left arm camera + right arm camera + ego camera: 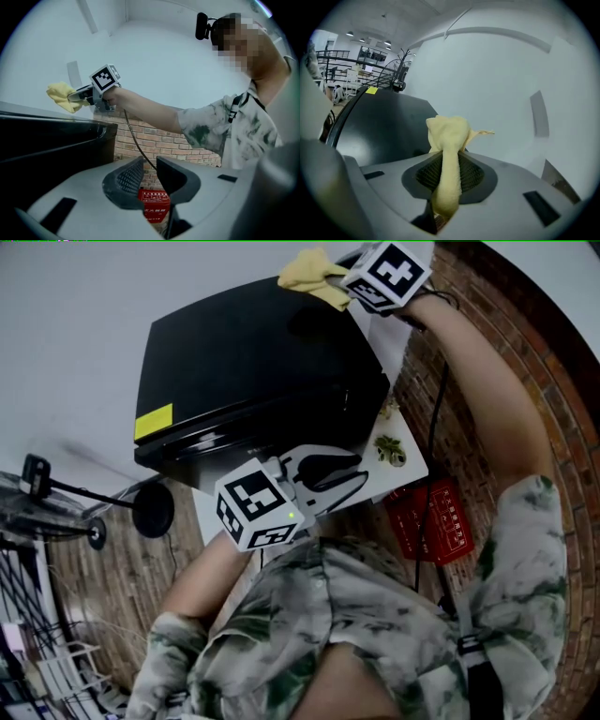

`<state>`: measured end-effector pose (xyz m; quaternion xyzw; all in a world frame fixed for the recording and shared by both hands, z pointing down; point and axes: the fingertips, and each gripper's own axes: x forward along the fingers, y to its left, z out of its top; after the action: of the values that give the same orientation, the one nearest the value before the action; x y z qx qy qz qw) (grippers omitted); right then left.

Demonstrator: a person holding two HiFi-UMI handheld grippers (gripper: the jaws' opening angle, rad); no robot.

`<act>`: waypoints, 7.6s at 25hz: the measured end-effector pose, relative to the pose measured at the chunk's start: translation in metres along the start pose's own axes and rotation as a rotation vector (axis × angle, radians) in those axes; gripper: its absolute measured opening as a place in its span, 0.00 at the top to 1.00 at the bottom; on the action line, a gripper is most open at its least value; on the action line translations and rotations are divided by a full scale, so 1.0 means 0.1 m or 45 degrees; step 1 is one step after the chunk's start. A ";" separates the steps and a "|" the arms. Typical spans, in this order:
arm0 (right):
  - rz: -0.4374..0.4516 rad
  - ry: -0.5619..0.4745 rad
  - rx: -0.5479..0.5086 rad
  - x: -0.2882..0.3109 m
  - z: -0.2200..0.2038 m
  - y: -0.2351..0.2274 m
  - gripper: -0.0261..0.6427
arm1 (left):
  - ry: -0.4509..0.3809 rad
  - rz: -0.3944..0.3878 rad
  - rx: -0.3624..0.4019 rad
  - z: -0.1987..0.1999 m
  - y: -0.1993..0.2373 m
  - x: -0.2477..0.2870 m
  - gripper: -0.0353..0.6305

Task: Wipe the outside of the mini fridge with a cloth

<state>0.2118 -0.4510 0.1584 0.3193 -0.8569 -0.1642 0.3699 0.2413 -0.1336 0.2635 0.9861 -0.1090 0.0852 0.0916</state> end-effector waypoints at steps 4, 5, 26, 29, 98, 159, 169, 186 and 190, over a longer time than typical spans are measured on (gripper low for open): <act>-0.038 -0.059 0.022 -0.21 -0.09 -0.17 0.82 | 0.014 0.020 0.012 -0.01 0.02 0.15 0.81; -0.050 -0.069 0.035 -0.24 -0.15 -0.23 0.82 | 0.021 0.025 0.021 -0.02 0.02 0.20 0.81; 0.092 -0.255 0.408 0.51 -1.44 -0.02 0.82 | 0.042 0.173 -0.074 -0.27 0.09 0.85 0.81; 0.135 -0.253 0.457 0.73 -1.62 0.13 0.82 | 0.060 0.204 -0.084 -0.33 0.12 0.86 0.81; 0.327 -0.257 0.715 0.84 -2.52 1.62 0.82 | 0.132 0.269 -0.158 -0.66 -0.09 1.00 0.81; 0.309 -0.061 0.564 0.68 -3.25 2.64 0.82 | 0.116 0.291 -0.251 -0.94 -0.05 0.93 0.81; 0.263 0.016 0.575 0.70 -3.43 2.62 0.82 | 0.119 0.323 -0.260 -1.01 -0.01 0.74 0.81; -0.167 -0.050 0.768 -0.83 -2.83 2.27 0.82 | 0.032 0.093 -0.207 -1.14 -0.21 -0.15 0.81; -0.267 -0.039 0.782 -1.15 -2.48 2.49 0.82 | 0.009 0.052 -0.183 -1.19 -0.25 -0.60 0.81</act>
<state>0.3496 -0.2002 0.3934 0.5002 -0.8342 0.0599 0.2244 0.1720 -0.0742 0.3638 0.9743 -0.1347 0.0825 0.1607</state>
